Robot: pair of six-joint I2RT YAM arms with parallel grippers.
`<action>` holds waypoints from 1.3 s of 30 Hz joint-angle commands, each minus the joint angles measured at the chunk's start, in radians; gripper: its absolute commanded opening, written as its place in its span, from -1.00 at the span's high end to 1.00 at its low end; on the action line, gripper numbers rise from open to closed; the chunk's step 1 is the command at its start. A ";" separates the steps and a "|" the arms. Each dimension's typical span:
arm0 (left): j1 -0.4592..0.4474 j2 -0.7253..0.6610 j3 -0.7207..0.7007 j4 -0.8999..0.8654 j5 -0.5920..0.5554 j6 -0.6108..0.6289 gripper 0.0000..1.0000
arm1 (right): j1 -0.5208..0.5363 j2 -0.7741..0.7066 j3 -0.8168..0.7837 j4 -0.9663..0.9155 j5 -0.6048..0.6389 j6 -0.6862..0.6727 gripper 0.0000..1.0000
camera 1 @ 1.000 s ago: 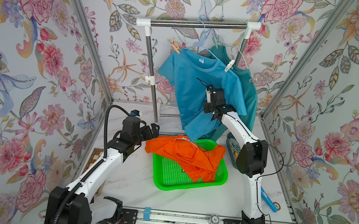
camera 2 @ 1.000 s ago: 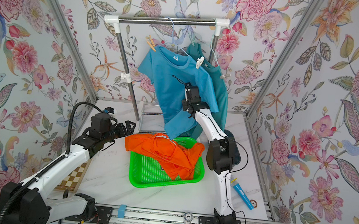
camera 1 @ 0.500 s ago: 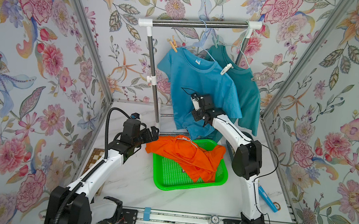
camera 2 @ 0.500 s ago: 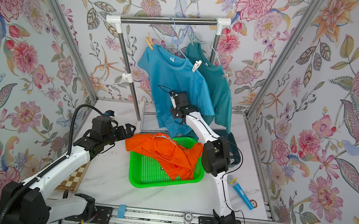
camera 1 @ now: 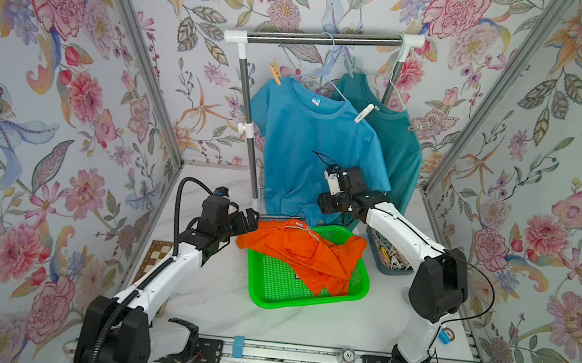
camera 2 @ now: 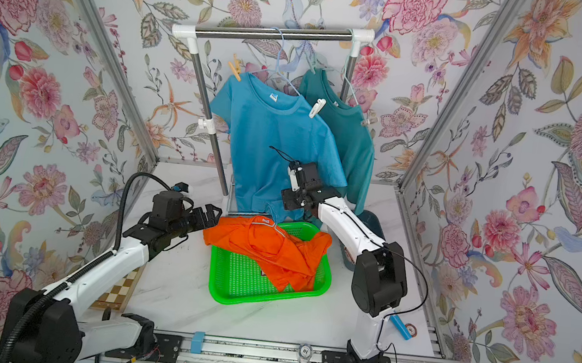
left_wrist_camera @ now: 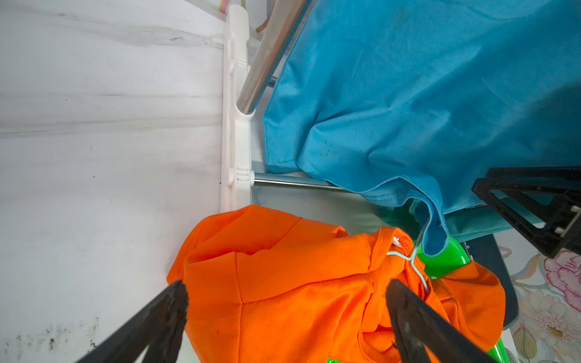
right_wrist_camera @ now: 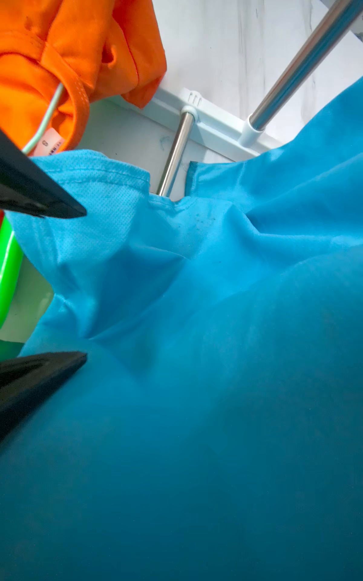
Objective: Use clothespins to secure the t-shirt on both sides of the hanger
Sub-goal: Adjust the T-shirt on the hanger.
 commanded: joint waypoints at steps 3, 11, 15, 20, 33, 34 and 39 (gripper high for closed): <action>0.007 0.004 -0.015 0.027 0.013 0.005 -0.99 | 0.044 0.003 -0.070 0.059 -0.160 0.078 -0.30; 0.007 0.014 -0.022 0.027 0.012 0.007 -0.99 | 0.114 0.032 -0.087 0.060 -0.086 0.073 -0.21; 0.007 0.007 -0.030 0.032 0.012 0.002 -0.99 | 0.107 0.069 -0.059 0.058 -0.020 0.083 0.25; 0.007 -0.001 -0.031 0.027 0.008 0.000 -0.99 | 0.091 0.080 -0.023 0.058 0.005 0.082 0.95; 0.007 0.024 -0.037 0.044 0.024 -0.005 -0.99 | 0.104 0.017 0.042 -0.028 0.081 0.025 0.11; 0.007 0.023 -0.037 0.044 0.021 -0.003 -0.99 | 0.117 0.006 0.019 -0.038 0.105 0.027 -0.08; 0.007 0.029 -0.037 0.045 0.028 0.002 -0.99 | 0.163 -0.005 -0.077 -0.054 0.130 0.042 -0.24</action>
